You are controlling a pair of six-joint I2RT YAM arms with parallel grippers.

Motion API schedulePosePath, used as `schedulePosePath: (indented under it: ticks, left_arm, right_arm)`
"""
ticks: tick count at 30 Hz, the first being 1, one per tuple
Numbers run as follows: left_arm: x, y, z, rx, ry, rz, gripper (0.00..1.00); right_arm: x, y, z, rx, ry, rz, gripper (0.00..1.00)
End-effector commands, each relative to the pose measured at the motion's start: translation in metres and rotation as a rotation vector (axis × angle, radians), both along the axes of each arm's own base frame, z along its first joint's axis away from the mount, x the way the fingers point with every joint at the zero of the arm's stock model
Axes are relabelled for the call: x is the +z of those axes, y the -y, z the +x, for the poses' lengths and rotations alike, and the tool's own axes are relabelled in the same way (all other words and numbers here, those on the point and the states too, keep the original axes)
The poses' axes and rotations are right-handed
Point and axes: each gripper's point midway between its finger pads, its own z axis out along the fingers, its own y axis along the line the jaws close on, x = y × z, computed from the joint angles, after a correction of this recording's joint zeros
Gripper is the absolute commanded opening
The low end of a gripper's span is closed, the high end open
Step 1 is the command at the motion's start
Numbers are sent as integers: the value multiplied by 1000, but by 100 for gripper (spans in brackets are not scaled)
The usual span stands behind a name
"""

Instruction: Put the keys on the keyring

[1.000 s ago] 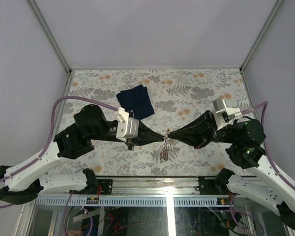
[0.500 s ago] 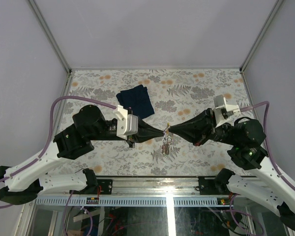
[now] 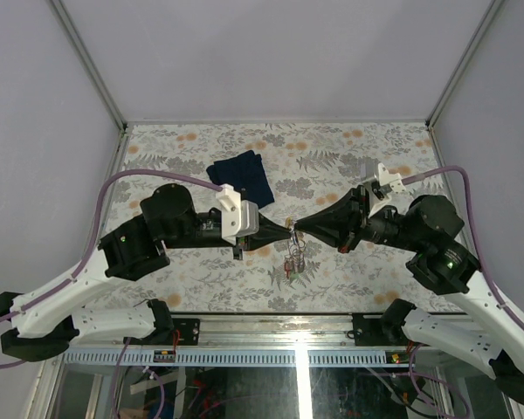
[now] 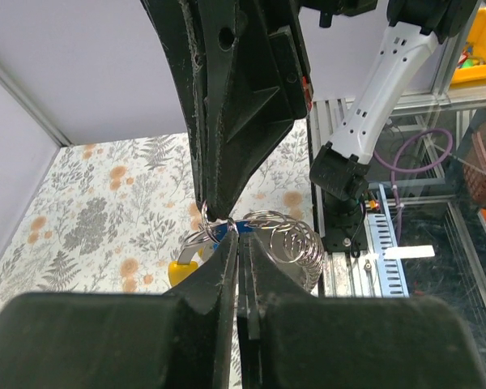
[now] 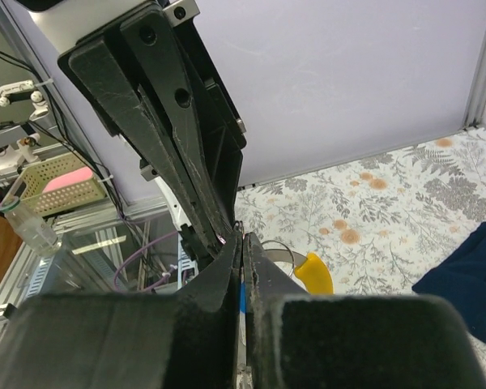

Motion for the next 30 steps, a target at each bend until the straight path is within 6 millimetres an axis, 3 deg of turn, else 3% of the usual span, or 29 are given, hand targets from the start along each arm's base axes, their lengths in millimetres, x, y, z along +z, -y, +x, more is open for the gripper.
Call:
schedulePosePath:
  ticks: [1, 10, 18, 24, 30]
  left_arm:
    - [18, -2, -2, -4, 40, -27, 0]
    - [19, -7, 9, 66, 41, -26, 3]
    - [13, -10, 26, 174, 6, -38, 31]
    - [13, -13, 50, 322, -64, -103, 44]
    - [-13, -6, 88, 462, -190, -57, 54]
  right_arm:
    - [21, 4, 7, -51, 47, 22, 0]
    - [-1, 5, 7, -46, 11, -91, 0]
    - [-4, 16, 13, -120, 11, -114, 0]
    - [-26, 31, 32, -260, -23, -196, 0]
    - [-54, 60, 58, -476, -71, -319, 0]
